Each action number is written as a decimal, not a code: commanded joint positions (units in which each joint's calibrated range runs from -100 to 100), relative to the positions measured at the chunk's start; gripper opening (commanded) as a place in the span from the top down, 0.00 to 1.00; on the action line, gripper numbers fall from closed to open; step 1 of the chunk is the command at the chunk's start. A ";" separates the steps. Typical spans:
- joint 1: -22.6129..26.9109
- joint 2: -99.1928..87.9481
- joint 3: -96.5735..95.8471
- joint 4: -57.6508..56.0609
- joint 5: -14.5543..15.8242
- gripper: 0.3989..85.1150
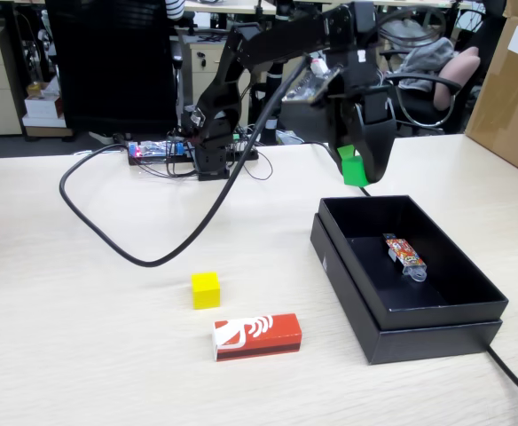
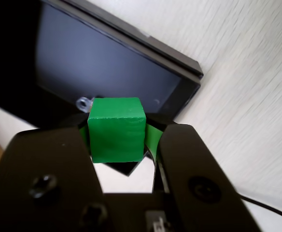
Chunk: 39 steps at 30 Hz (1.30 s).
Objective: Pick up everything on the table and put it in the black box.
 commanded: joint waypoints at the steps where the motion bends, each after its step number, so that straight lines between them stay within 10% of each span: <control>1: 0.44 3.16 1.56 -0.72 0.54 0.97; 39: 0.24 2.12 -6.69 -0.46 1.27 0.69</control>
